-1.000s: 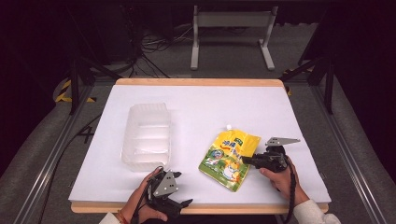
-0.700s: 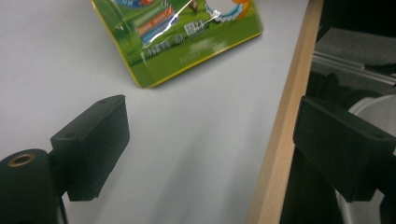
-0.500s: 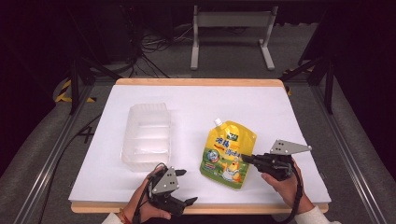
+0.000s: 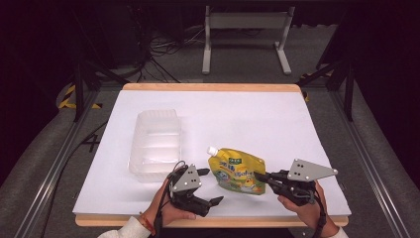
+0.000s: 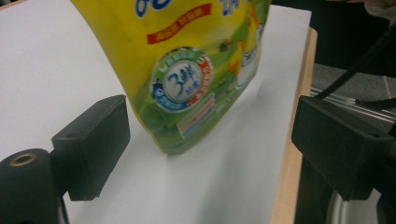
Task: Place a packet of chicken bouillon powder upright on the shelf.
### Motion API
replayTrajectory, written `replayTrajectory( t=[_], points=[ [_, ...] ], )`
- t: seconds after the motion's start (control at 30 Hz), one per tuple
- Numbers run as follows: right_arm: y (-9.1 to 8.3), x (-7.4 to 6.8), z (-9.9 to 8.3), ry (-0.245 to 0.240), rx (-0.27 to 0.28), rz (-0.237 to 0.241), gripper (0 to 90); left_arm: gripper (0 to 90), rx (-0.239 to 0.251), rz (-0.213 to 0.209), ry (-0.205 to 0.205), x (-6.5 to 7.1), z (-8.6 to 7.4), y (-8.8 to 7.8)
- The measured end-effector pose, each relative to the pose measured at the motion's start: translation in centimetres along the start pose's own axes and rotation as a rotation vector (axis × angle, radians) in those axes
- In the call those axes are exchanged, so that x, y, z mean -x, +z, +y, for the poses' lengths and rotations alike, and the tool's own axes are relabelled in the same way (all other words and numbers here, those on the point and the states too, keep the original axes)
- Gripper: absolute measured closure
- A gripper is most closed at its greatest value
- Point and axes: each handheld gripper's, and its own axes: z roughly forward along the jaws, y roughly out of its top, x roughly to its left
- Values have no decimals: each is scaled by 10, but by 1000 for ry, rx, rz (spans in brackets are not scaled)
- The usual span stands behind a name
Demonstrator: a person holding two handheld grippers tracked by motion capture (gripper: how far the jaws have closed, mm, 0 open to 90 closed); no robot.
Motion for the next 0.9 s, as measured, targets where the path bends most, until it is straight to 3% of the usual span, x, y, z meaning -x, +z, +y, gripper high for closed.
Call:
replayTrajectory(
  t=[0.07,0.2,0.23,0.3,0.37,0.43,0.47,0.7,0.9],
  points=[
    [-1,-2,0,-8,6,4,900,172,10,-9,-13,-4,1,3],
    [-2,-3,1,-22,10,6,900,317,16,5,-9,-7,3,4],
    [-2,-3,0,-23,15,5,900,317,16,23,-8,-7,4,5],
    [-1,-4,1,-30,19,10,900,410,18,17,-8,-8,6,6],
    [-1,-5,2,-32,19,20,900,506,21,38,-5,-8,7,6],
    [0,-6,2,-40,18,19,900,545,29,37,4,-8,9,5],
    [0,-8,3,-42,21,27,900,628,27,49,8,-8,10,5],
    [2,-9,6,-39,32,29,900,768,29,43,23,-9,12,0],
    [6,-12,10,-42,30,33,900,834,38,87,19,-10,17,-12]
  ],
)
